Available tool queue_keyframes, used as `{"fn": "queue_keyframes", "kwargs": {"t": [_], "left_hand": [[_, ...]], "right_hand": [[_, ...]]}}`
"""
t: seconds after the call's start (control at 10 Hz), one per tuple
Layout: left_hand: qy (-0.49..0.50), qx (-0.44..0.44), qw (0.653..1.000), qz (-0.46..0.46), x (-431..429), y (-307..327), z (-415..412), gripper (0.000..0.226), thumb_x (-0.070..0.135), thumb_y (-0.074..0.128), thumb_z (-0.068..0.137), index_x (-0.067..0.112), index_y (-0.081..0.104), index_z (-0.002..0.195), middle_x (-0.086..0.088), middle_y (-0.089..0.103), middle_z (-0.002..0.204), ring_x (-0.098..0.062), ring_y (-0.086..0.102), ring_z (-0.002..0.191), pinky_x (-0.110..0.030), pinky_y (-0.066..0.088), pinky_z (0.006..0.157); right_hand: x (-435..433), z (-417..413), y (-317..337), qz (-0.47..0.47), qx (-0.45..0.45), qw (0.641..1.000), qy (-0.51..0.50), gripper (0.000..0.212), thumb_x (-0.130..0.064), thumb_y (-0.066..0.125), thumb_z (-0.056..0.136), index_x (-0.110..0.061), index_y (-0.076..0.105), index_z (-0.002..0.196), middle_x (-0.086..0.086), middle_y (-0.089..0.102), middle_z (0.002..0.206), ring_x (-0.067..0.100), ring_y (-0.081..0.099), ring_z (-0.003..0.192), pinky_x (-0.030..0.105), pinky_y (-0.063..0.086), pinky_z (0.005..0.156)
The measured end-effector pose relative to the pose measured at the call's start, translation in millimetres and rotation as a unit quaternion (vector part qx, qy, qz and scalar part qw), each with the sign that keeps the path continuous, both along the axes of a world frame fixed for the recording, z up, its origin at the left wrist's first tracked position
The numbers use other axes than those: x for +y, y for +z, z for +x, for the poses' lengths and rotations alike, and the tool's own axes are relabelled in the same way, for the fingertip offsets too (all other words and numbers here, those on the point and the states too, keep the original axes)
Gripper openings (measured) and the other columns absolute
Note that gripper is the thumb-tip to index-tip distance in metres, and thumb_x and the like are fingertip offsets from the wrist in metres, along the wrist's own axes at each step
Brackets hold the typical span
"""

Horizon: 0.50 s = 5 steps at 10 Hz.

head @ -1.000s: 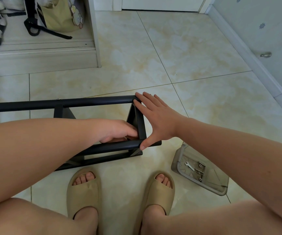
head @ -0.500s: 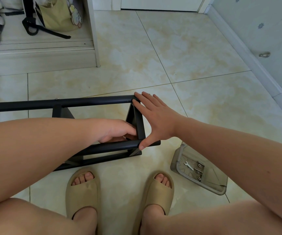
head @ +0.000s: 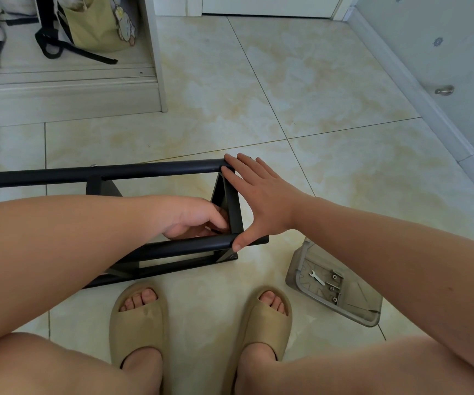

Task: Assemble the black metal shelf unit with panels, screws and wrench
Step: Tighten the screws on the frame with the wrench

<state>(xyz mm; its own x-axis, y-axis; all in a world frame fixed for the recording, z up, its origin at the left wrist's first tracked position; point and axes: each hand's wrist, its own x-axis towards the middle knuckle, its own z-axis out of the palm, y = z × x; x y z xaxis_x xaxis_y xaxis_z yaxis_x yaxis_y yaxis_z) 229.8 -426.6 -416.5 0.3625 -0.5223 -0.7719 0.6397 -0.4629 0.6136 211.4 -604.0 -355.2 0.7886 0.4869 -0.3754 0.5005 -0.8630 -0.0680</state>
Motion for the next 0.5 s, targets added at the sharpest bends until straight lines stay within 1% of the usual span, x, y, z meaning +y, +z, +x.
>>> {"fn": "queue_keyframes", "kwargs": {"t": [0.1,0.2,0.3,0.4,0.5], "left_hand": [[-0.023,-0.024,0.999,0.021,-1.0,1.3,-1.4,0.026,0.014,0.06,0.095,0.014,0.067,0.12,-0.009,0.073,0.114,-0.024,0.069,0.105,-0.033,0.051,0.097],[-0.035,-0.041,0.998,0.031,-3.0,-1.4,-1.4,0.025,0.011,0.061,0.093,0.009,0.068,0.117,-0.01,0.075,0.105,-0.021,0.069,0.095,-0.033,0.051,0.097],[-0.024,-0.037,0.999,0.032,-3.5,-3.3,0.2,0.019,0.003,0.059,0.091,0.006,0.07,0.107,-0.007,0.074,0.086,-0.023,0.069,0.084,-0.035,0.053,0.088],[-0.022,-0.03,0.999,0.025,-2.2,-1.8,1.3,0.019,-0.001,0.057,0.091,0.008,0.071,0.098,-0.005,0.072,0.08,-0.019,0.068,0.074,-0.027,0.052,0.073],[-0.026,-0.018,0.999,0.005,1.5,-2.4,2.3,0.022,-0.004,0.055,0.091,0.01,0.072,0.095,-0.01,0.072,0.094,-0.02,0.068,0.083,-0.03,0.054,0.083]], "right_hand": [[-0.2,0.5,0.0,-0.002,-0.003,1.0,0.0,0.149,-0.092,0.065,0.056,-0.011,-0.002,0.162,0.007,-0.015,0.169,0.026,-0.014,0.155,0.04,-0.012,0.122],[-0.2,0.2,0.4,-0.001,0.001,1.0,-0.001,0.149,-0.091,0.066,0.057,-0.011,-0.002,0.162,0.007,-0.016,0.168,0.026,-0.015,0.155,0.039,-0.013,0.122],[0.4,-0.6,0.4,0.001,0.0,1.0,-0.001,0.149,-0.091,0.065,0.057,-0.011,-0.002,0.162,0.007,-0.016,0.168,0.026,-0.015,0.155,0.039,-0.013,0.121],[0.1,-0.7,0.2,0.001,0.0,1.0,-0.001,0.149,-0.091,0.065,0.057,-0.011,-0.002,0.162,0.007,-0.016,0.168,0.026,-0.015,0.155,0.038,-0.014,0.121],[0.0,-0.6,0.5,0.002,0.003,1.0,-0.001,0.149,-0.091,0.065,0.057,-0.011,-0.003,0.162,0.007,-0.017,0.168,0.025,-0.015,0.155,0.039,-0.013,0.122]]}}
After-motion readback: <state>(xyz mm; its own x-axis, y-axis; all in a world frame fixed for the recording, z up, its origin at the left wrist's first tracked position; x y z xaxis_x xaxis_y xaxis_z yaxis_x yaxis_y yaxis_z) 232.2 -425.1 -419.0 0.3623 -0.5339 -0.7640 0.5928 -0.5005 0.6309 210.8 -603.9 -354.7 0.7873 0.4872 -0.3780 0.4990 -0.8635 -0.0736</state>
